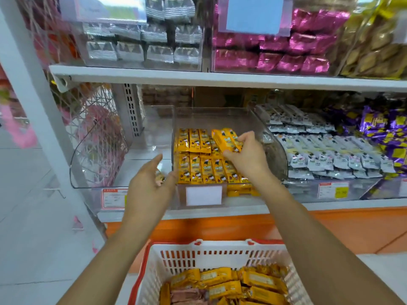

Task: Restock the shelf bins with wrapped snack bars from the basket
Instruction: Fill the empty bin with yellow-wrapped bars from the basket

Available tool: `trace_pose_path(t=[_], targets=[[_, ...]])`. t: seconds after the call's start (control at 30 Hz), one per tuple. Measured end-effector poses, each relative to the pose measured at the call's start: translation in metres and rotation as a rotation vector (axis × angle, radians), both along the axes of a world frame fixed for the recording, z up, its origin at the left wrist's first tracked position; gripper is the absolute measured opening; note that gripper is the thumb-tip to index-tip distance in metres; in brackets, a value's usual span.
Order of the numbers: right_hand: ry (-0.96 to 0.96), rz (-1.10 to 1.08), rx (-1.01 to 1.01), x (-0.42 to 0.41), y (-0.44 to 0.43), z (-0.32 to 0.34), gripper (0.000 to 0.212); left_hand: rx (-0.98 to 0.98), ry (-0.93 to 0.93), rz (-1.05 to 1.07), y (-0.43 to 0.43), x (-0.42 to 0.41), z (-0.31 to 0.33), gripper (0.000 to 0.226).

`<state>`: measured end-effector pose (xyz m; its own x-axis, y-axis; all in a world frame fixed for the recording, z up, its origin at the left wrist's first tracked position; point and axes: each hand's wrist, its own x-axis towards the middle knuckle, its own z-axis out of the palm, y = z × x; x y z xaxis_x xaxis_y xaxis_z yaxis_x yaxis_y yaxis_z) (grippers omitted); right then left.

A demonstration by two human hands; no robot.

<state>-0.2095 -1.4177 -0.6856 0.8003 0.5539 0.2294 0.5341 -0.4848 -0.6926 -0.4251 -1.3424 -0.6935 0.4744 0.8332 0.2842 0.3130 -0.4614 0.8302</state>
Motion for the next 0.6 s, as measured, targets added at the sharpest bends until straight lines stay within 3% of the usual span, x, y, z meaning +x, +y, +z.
trace_pose_path(t=[0.13, 0.3, 0.47, 0.53, 0.6], targets=[[-0.009, -0.084, -0.171, 0.039, 0.032, -0.001, 0.041, -0.016, 0.078, -0.080, 0.008, 0.001, -0.007, 0.041], [0.000, -0.099, -0.234, 0.058, 0.059, -0.006, 0.050, -0.032, 0.022, -0.057, 0.012, 0.003, -0.007, 0.032], [-0.018, 0.008, -0.245, 0.049, 0.070, -0.014, 0.025, -0.062, -0.032, -0.061, 0.016, 0.002, -0.006, 0.029], [-0.020, 0.032, -0.208, 0.047, 0.068, -0.015, 0.020, -0.071, -0.048, -0.063, 0.016, 0.002, -0.006, 0.036], [-0.003, 0.036, -0.160, 0.046, 0.063, -0.014, 0.019, -0.055, -0.048, -0.056, 0.017, 0.003, -0.006, 0.027]])
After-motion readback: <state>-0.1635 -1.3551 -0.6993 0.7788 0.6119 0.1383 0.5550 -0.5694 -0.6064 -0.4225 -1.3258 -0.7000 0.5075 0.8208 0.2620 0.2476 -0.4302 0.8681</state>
